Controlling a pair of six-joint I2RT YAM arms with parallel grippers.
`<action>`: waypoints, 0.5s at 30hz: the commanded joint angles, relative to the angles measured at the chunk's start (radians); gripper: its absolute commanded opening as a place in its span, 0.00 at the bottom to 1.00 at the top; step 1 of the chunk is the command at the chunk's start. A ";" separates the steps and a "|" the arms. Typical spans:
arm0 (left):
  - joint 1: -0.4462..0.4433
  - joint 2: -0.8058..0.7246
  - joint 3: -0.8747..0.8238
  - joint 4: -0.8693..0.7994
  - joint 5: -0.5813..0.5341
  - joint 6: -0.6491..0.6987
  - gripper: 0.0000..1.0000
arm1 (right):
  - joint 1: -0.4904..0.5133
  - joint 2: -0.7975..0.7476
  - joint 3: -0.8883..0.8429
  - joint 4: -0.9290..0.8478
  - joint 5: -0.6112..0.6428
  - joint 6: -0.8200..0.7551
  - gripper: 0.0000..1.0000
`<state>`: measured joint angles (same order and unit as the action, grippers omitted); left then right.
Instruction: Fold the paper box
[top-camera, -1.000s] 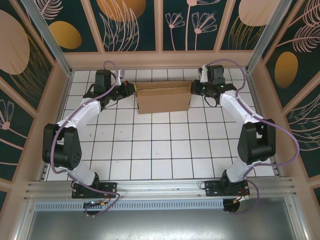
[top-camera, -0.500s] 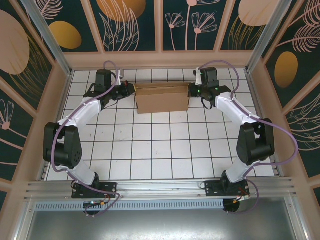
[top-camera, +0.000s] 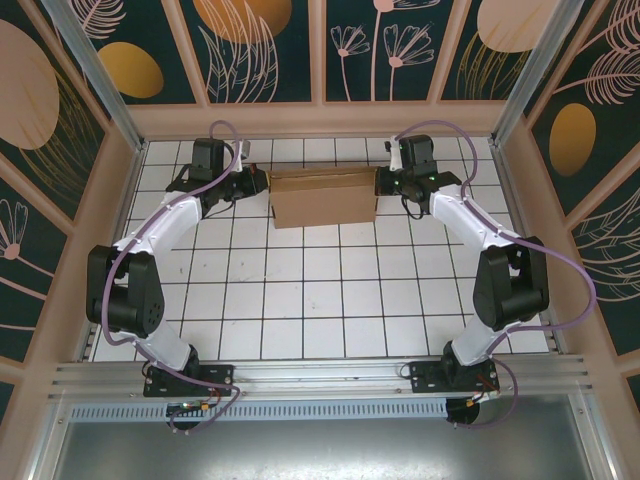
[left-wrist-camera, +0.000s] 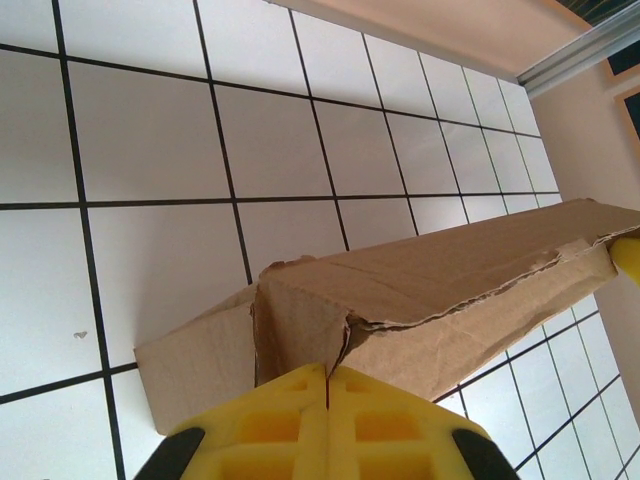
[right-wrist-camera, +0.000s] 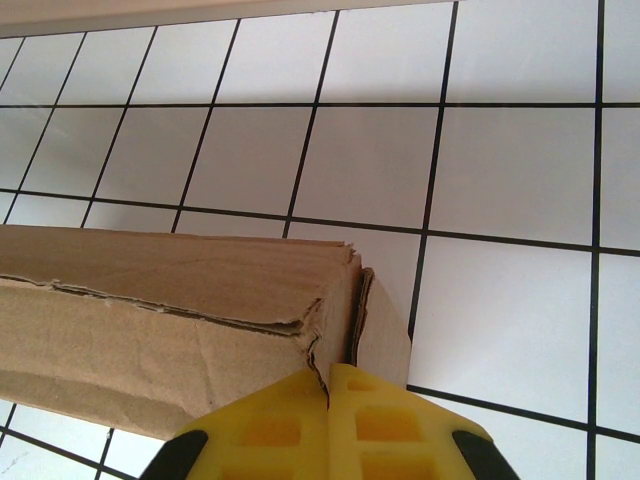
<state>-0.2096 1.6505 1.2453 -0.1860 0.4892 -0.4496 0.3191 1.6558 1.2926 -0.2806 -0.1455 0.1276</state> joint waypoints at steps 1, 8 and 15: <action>-0.005 0.024 -0.029 0.018 0.022 -0.020 0.00 | 0.015 -0.005 -0.036 -0.066 0.011 -0.019 0.00; -0.007 0.011 -0.040 0.088 0.061 -0.083 0.00 | 0.017 0.003 -0.033 -0.066 0.007 -0.019 0.00; -0.009 0.017 -0.033 0.050 0.049 -0.053 0.00 | 0.020 0.004 -0.027 -0.066 0.007 -0.020 0.00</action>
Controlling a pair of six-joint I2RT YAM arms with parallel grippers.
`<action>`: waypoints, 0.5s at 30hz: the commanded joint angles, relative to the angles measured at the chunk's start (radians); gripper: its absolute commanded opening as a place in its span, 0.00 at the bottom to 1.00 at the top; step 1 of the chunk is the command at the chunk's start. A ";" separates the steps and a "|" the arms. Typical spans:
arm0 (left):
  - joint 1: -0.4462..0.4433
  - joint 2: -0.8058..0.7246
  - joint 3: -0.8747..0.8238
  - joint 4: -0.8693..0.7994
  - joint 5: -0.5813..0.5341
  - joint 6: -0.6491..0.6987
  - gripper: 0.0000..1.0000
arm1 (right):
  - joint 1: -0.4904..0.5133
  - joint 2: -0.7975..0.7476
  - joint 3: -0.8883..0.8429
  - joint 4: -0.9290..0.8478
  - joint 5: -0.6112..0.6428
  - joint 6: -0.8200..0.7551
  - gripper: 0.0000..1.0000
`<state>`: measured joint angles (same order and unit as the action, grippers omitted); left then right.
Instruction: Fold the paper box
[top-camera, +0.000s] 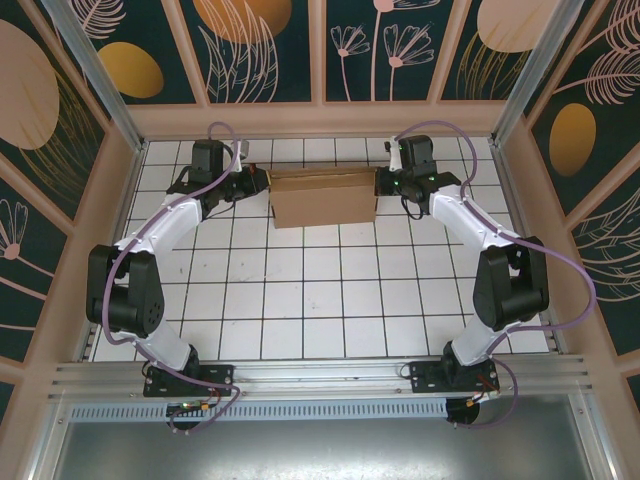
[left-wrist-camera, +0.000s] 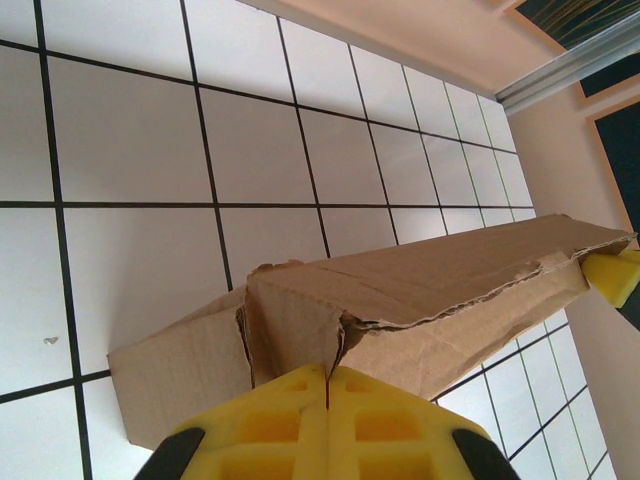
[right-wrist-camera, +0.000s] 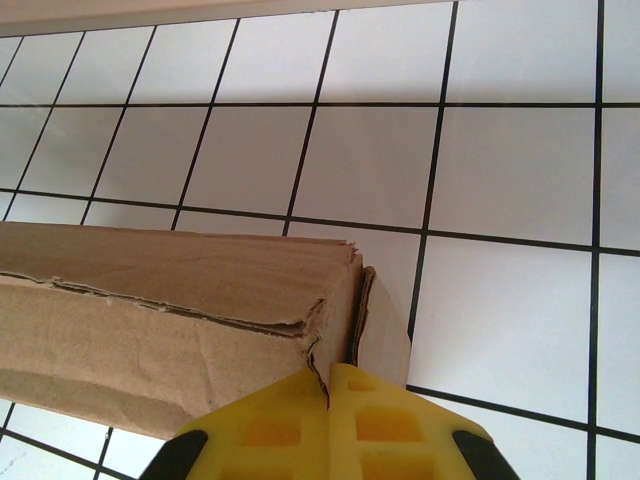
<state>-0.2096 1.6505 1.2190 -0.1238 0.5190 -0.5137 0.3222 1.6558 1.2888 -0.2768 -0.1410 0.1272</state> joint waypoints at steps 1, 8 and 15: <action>-0.009 0.018 -0.015 -0.018 0.010 0.020 0.00 | 0.017 0.004 -0.023 -0.070 0.004 -0.021 0.00; -0.009 0.014 -0.078 -0.029 -0.036 0.050 0.00 | 0.017 -0.002 -0.043 -0.067 0.012 -0.031 0.00; -0.008 0.012 -0.054 -0.074 -0.073 0.101 0.00 | 0.017 -0.008 -0.049 -0.064 0.020 -0.034 0.00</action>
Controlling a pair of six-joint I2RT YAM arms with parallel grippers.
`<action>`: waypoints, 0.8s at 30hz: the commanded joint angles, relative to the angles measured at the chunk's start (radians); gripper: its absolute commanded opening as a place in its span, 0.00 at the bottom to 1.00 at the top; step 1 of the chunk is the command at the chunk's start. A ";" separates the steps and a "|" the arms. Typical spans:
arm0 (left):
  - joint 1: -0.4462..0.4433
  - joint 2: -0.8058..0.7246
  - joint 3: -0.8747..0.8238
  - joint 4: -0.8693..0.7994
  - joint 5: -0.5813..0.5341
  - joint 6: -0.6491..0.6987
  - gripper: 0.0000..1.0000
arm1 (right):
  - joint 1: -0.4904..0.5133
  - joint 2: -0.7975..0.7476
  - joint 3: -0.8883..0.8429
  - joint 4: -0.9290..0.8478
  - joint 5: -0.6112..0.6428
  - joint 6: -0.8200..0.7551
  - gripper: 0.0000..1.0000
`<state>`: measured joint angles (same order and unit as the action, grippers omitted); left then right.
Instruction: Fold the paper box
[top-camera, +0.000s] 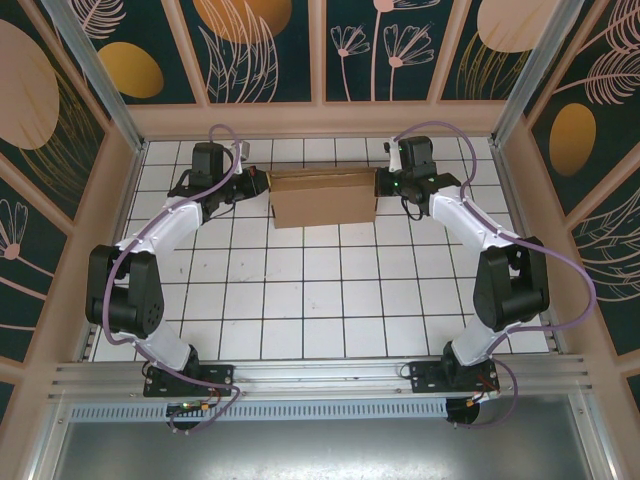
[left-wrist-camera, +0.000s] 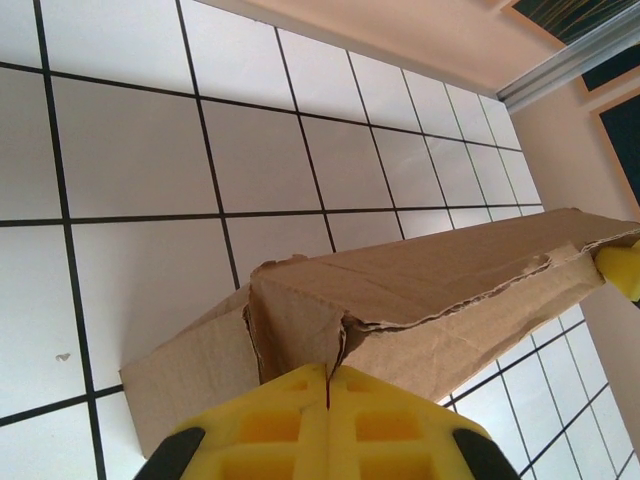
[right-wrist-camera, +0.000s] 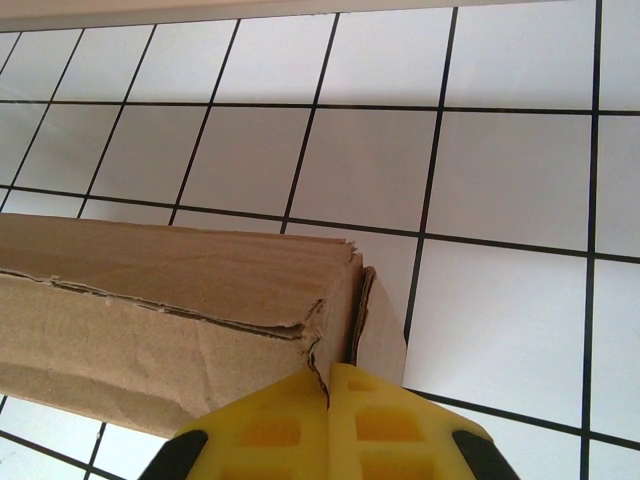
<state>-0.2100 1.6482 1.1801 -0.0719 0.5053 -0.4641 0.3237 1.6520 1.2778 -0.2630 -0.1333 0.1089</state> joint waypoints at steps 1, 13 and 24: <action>-0.009 0.015 -0.005 -0.138 -0.071 0.063 0.00 | 0.015 -0.004 -0.038 -0.078 0.014 -0.017 0.00; -0.009 0.016 0.041 -0.209 -0.133 0.121 0.00 | 0.015 -0.008 -0.032 -0.081 0.015 -0.024 0.00; -0.008 0.023 0.068 -0.244 -0.169 0.158 0.00 | 0.016 -0.008 -0.035 -0.081 0.015 -0.028 0.00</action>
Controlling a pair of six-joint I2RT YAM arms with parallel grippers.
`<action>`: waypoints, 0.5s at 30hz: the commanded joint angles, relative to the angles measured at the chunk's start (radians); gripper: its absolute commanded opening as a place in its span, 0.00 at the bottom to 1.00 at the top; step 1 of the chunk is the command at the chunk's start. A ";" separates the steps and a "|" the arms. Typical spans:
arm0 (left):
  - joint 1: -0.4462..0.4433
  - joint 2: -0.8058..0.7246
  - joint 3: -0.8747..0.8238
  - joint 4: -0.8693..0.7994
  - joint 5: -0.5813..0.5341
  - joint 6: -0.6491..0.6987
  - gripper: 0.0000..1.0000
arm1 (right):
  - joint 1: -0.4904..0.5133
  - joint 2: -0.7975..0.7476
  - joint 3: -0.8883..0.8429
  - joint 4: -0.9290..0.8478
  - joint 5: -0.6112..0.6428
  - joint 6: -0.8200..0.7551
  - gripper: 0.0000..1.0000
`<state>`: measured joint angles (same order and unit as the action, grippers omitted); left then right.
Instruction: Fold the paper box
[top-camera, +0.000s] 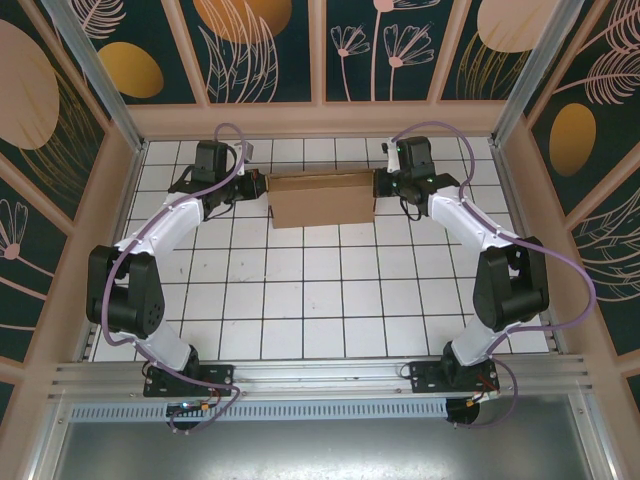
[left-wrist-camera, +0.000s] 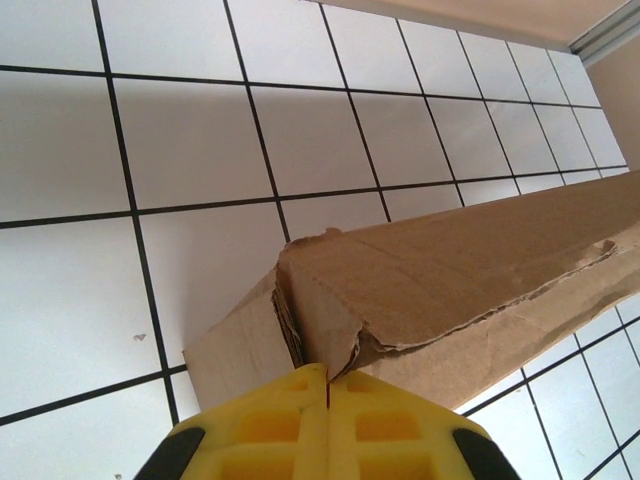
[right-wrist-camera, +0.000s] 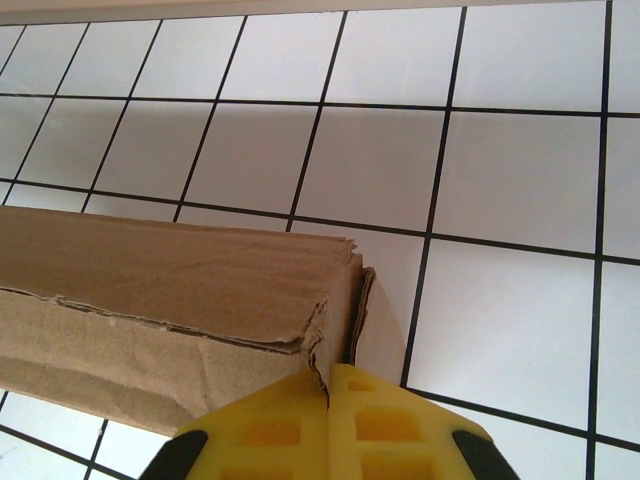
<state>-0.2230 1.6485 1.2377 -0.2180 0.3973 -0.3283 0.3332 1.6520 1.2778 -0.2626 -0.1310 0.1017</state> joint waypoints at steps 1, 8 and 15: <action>0.004 0.025 0.008 -0.094 -0.050 0.021 0.00 | 0.007 -0.006 -0.034 -0.081 0.012 -0.021 0.00; 0.003 0.026 -0.074 -0.016 0.018 -0.030 0.00 | 0.009 0.000 -0.064 -0.065 -0.011 0.010 0.00; -0.002 0.011 -0.149 0.003 0.028 -0.038 0.00 | 0.018 -0.013 -0.122 -0.024 -0.022 0.046 0.05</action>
<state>-0.2214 1.6352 1.1500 -0.1104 0.4366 -0.3504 0.3347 1.6283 1.2148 -0.1890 -0.1322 0.1173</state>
